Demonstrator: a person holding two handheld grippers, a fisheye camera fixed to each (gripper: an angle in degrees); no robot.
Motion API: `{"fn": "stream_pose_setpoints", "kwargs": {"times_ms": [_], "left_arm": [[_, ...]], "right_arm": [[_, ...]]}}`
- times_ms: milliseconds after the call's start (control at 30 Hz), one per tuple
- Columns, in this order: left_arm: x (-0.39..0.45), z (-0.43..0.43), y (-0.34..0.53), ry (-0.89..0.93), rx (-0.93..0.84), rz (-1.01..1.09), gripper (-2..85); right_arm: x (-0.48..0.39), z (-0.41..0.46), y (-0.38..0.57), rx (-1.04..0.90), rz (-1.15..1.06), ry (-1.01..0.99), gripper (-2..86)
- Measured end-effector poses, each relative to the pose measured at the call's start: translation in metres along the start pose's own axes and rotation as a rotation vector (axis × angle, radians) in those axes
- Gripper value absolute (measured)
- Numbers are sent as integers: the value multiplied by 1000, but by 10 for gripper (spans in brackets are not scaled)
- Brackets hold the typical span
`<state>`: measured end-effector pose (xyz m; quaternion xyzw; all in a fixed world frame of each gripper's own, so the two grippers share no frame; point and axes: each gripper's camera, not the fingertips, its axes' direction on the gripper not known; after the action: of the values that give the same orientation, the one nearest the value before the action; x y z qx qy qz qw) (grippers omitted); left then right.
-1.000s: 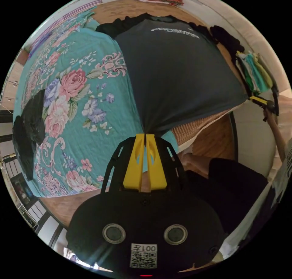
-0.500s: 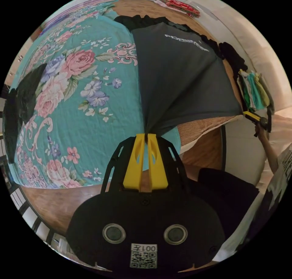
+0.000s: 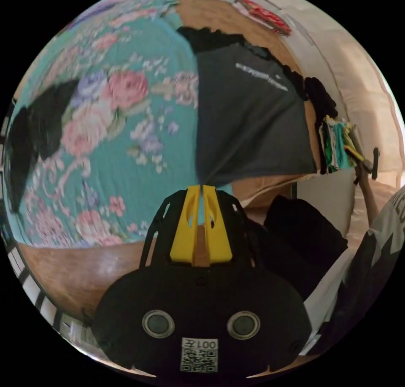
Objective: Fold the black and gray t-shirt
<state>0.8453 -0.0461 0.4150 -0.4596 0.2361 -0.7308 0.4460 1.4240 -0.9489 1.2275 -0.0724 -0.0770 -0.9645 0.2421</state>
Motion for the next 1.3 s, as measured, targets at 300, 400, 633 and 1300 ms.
{"fn": "stream_pose_setpoints", "kwargs": {"times_ms": [300, 400, 633, 1300], "left_arm": [[285, -10, -290, 152, 354, 564, -4], [380, 8, -404, 166, 384, 664, 14], [597, 76, -643, 166, 116, 859, 41], [912, 137, -867, 235, -375, 1052, 4]], "right_arm": [[93, 126, -173, 157, 69, -82, 110], [115, 181, -199, 99, 121, -184, 118], [169, 236, -200, 189, 270, -392, 43], [258, 273, -190, 295, 334, -509, 12]]}}
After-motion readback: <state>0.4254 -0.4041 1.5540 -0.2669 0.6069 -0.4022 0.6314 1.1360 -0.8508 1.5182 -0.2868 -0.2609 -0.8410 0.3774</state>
